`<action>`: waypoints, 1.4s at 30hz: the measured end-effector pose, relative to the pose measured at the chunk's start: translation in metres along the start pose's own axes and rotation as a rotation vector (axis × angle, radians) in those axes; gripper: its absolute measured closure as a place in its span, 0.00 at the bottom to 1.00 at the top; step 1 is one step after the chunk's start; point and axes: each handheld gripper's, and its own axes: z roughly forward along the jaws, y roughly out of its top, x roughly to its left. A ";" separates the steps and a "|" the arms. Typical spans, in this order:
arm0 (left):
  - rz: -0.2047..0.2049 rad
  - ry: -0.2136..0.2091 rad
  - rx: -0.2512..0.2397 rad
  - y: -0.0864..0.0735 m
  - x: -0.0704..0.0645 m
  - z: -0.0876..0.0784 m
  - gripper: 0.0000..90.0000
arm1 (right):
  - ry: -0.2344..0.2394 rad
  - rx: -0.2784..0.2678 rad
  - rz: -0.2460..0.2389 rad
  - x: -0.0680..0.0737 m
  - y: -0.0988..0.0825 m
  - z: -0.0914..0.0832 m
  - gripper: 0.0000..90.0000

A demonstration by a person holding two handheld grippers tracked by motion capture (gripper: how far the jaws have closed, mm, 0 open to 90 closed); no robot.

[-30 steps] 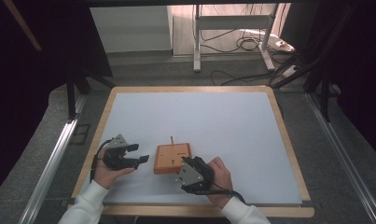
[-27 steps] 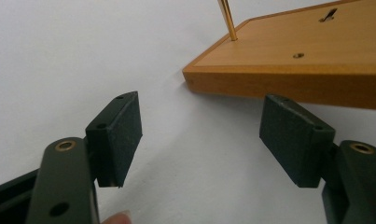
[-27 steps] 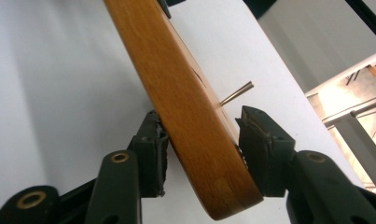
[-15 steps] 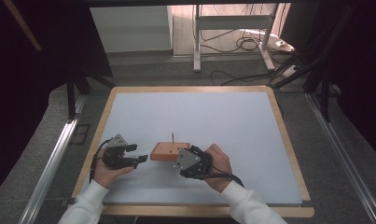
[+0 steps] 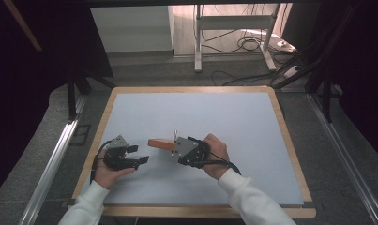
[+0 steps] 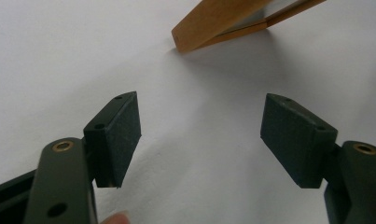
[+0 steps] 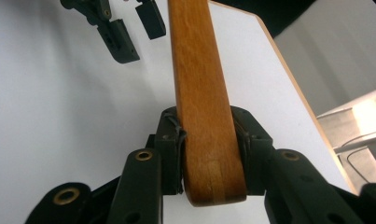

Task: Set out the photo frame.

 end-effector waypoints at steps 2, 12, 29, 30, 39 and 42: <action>0.000 0.002 0.003 0.000 0.000 0.000 0.32 | 0.003 0.000 -0.002 -0.003 0.002 0.001 0.76; -0.005 0.002 -0.002 -0.001 0.000 0.001 0.31 | 0.014 -0.044 0.060 -0.016 0.004 -0.003 0.77; 0.010 0.004 0.009 -0.001 0.000 0.002 0.31 | 0.129 -0.131 0.122 -0.003 -0.001 -0.043 0.77; 0.010 0.004 0.008 -0.001 0.000 0.002 0.31 | 0.132 -0.126 0.127 -0.003 -0.004 -0.042 0.77; 0.009 0.004 0.012 -0.001 0.000 0.002 0.31 | 0.090 -0.117 0.240 -0.028 -0.026 -0.038 0.74; 0.008 0.003 0.014 -0.001 0.000 0.002 0.31 | 0.080 -0.111 0.260 -0.035 -0.030 -0.036 0.72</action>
